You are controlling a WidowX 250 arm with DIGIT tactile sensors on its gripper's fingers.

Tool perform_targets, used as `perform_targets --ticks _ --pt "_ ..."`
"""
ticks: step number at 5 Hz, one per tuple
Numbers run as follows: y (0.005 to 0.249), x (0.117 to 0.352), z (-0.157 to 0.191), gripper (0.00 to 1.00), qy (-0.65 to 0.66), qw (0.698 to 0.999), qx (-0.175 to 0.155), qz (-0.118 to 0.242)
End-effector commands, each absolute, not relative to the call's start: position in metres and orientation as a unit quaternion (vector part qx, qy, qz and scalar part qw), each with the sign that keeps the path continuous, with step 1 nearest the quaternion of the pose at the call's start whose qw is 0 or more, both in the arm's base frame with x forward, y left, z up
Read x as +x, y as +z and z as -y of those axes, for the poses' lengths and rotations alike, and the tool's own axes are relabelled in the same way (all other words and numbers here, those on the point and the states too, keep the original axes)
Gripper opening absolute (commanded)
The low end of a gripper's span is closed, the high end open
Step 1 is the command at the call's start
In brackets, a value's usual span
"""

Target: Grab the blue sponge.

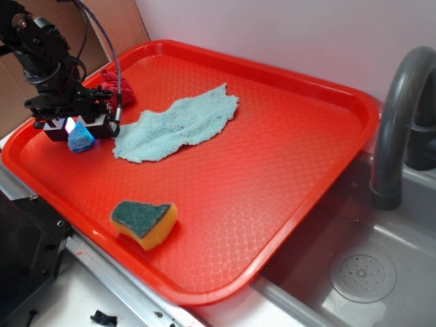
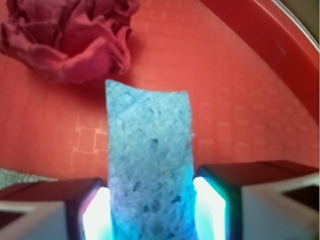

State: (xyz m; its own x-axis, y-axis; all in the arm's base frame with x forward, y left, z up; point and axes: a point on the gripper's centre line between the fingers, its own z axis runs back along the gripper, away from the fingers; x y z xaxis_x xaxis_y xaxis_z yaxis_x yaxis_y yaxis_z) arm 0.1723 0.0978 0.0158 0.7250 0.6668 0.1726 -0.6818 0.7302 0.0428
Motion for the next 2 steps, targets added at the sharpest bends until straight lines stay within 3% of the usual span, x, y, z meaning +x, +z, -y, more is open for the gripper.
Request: perform_targets --ticks 1,2 --pt "0.069 0.18 -0.084 0.0 0.288 0.955 0.064 0.026" --pt "0.107 0.189 -0.051 0.0 0.212 0.976 0.043 0.016"
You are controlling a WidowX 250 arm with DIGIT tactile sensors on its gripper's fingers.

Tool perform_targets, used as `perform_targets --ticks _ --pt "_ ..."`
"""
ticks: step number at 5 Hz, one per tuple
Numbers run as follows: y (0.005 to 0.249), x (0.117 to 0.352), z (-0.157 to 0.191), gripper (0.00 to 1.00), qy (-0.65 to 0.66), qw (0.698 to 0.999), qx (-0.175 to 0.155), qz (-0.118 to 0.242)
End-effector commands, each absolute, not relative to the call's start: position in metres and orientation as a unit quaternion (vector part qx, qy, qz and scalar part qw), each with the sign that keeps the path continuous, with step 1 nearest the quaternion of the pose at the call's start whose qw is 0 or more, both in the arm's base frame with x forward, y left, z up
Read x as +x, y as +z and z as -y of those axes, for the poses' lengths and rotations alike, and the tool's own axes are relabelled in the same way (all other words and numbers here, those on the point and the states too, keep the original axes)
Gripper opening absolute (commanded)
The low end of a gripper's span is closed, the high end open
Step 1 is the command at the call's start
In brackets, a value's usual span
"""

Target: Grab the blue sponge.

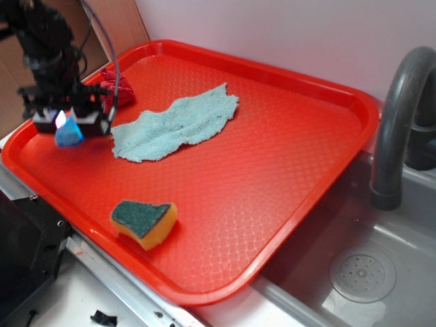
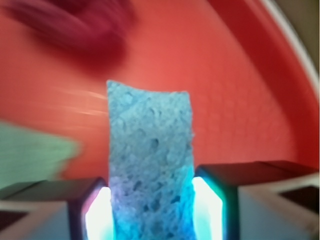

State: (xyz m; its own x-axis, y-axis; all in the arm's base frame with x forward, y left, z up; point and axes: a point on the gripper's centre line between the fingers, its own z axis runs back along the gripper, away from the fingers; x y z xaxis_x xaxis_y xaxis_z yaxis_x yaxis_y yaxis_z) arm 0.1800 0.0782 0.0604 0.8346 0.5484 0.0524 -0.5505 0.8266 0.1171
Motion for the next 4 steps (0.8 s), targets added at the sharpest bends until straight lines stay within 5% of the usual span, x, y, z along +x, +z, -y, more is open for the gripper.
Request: perform_targets --ticks 1,2,3,4 --pt "0.16 0.186 -0.01 0.0 0.105 0.994 0.001 0.022" --pt "0.2 0.182 0.004 0.0 0.069 0.995 -0.054 0.044" --pt "0.206 0.181 0.005 0.0 0.081 0.99 -0.093 0.069" --pt "0.197 0.186 -0.004 0.0 0.107 0.989 -0.08 0.055"
